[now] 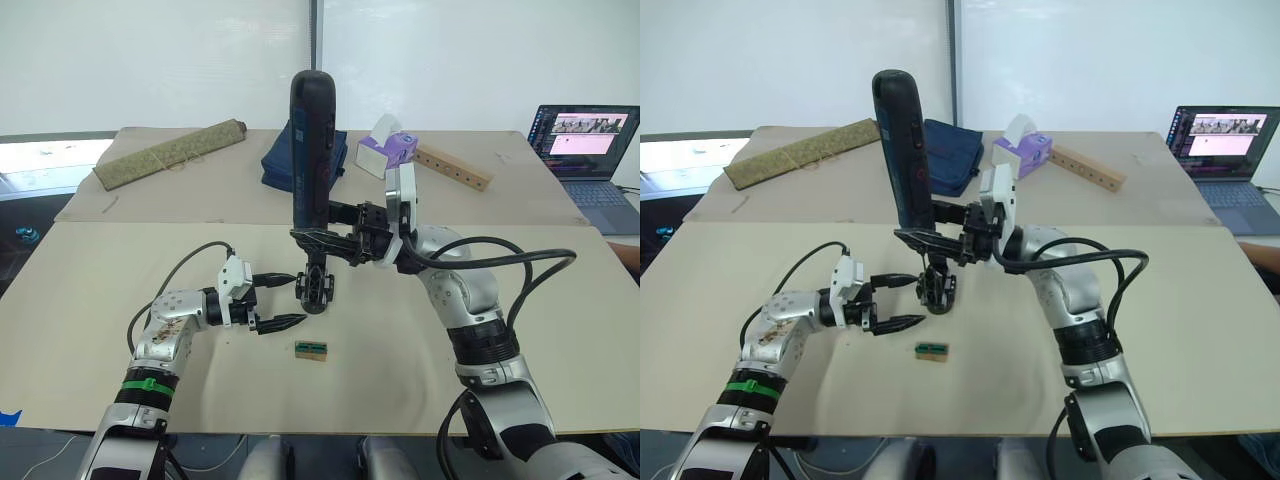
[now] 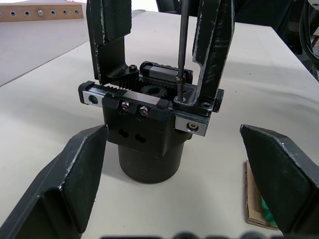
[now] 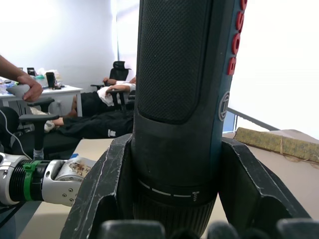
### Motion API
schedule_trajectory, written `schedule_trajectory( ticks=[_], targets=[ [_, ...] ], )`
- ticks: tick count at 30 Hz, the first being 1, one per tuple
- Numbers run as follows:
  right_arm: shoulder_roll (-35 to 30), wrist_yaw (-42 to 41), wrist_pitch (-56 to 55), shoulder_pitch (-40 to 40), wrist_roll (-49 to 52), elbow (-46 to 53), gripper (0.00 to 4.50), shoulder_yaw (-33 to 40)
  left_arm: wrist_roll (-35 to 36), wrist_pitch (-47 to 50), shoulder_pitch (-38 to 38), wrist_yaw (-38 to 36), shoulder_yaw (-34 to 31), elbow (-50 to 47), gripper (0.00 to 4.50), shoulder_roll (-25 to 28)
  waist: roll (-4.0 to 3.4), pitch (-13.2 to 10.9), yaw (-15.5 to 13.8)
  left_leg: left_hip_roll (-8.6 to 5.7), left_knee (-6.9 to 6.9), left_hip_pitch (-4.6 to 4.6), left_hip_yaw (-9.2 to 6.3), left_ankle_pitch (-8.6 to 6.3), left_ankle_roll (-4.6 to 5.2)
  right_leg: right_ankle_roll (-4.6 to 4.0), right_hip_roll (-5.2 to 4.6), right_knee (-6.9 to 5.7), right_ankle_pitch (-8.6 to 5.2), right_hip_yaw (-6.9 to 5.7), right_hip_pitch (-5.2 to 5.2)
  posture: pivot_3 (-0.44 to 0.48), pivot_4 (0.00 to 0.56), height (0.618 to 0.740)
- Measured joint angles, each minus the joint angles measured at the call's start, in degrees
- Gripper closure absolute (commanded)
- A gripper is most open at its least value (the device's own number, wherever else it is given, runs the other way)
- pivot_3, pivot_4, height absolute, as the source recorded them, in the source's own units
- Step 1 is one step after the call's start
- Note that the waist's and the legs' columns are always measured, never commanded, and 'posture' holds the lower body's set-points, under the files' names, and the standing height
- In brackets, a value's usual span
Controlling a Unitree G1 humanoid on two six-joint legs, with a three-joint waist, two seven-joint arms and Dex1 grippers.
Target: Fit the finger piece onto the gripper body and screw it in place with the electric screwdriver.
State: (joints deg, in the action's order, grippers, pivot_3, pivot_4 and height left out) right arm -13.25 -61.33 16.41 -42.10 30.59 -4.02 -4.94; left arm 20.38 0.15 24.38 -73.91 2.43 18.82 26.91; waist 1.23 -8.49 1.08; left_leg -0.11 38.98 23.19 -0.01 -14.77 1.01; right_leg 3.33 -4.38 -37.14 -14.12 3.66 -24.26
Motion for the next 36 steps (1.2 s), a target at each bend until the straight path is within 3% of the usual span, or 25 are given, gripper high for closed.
schedule_trajectory(
  ticks=[20, 28, 36],
  targets=[
    [0.5, 0.2, 0.0, -0.2, -1.2, -0.5, 2.55, -1.3, -0.9, -0.3, 0.0, 0.8, 0.3, 0.1, 0.0, -0.1, 0.0, 0.0, 0.0, -0.01, 0.0, -0.01, 0.0, 0.0, 0.0, 0.0, 0.0, 0.0, 0.0, 0.0, 0.0, 0.0, 0.15, 0.74],
    [0.6, 0.0, 0.0, -1.1, -2.2, -1.1, 2.55, -1.3, -6.6, -2.2, 2.8, 3.3, 3.4, 6.4, 0.0, -1.4, 0.0, 0.0, -0.1, -0.03, 0.01, 0.0, 0.0, 0.01, -0.01, 0.0, 0.02, -0.01, 0.0, -0.01, 0.0, 0.0, 0.15, 0.74],
    [0.7, -0.3, 0.0, -1.1, -2.3, -1.1, 2.55, -1.3, -7.2, -3.2, 6.9, 3.0, 4.5, 12.1, 0.0, -4.2, 0.0, 0.0, -0.1, -0.04, 0.02, 0.0, 0.0, 0.01, -0.01, 0.0, 0.04, -0.02, 0.0, -0.01, 0.0, 0.0, 0.15, 0.74]
  ],
)
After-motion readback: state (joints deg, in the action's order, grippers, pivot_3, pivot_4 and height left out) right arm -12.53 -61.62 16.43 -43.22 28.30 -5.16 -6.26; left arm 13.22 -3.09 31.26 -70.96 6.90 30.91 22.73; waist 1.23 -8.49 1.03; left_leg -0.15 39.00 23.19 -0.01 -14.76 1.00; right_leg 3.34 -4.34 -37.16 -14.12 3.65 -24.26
